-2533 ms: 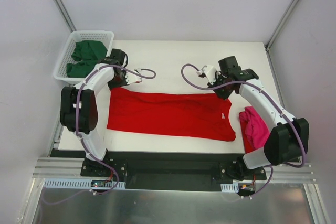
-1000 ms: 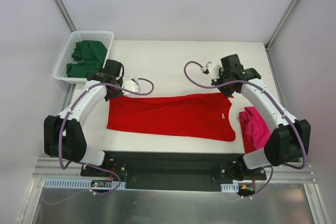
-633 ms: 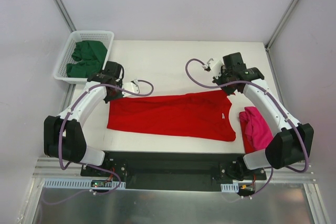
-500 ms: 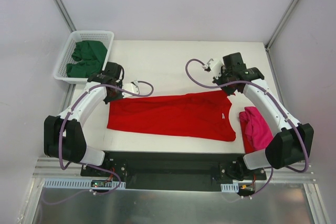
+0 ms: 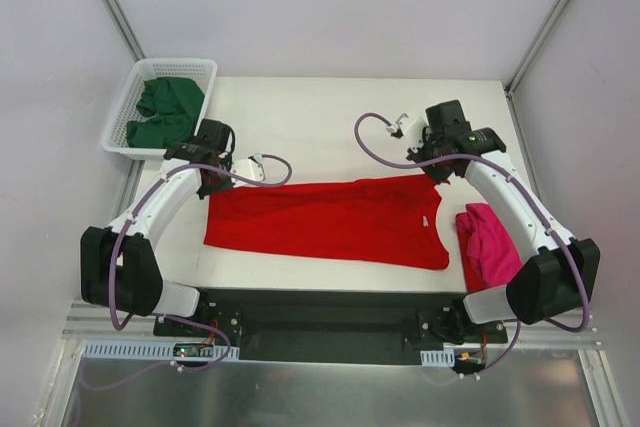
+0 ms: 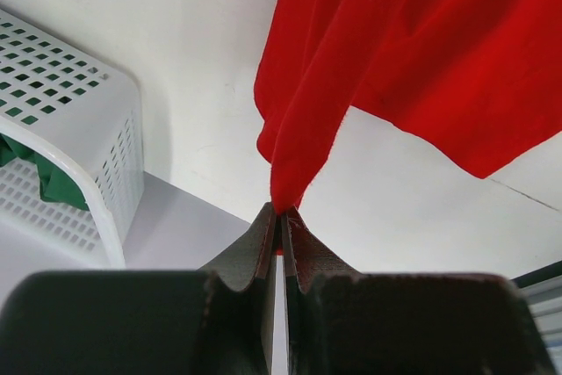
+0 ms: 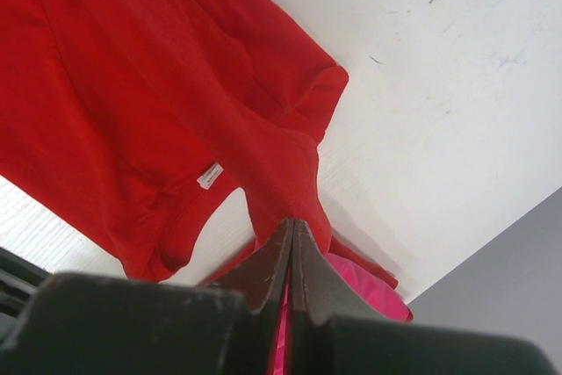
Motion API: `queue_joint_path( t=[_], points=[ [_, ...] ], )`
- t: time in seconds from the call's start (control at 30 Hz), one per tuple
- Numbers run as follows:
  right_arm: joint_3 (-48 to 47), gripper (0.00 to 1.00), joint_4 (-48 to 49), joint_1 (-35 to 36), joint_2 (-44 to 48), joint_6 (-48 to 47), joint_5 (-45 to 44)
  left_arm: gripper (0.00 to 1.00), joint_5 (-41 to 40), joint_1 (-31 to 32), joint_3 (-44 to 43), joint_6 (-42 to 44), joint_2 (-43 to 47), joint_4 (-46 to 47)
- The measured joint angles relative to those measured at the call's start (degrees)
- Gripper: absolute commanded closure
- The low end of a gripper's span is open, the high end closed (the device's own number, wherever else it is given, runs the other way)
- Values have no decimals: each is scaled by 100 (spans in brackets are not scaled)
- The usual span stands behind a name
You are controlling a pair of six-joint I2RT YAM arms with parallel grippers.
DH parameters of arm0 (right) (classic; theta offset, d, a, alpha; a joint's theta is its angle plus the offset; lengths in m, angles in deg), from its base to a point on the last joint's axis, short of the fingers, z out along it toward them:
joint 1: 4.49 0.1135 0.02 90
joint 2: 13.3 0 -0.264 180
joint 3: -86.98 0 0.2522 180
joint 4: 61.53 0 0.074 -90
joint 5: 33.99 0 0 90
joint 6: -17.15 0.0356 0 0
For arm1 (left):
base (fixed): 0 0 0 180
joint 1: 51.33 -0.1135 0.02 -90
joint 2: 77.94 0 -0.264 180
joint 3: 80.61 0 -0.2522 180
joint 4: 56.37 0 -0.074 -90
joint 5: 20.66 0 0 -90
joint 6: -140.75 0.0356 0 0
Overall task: Fold and stack the t-shirts
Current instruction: Fold the other side of the tshirt into a rectangle
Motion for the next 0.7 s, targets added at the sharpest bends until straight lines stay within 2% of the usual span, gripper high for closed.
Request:
queue_joint_path(
  t=[0.7],
  points=[
    [46, 99, -533, 13, 90, -107, 343, 100, -2, 0, 118, -15, -42, -122]
  ],
)
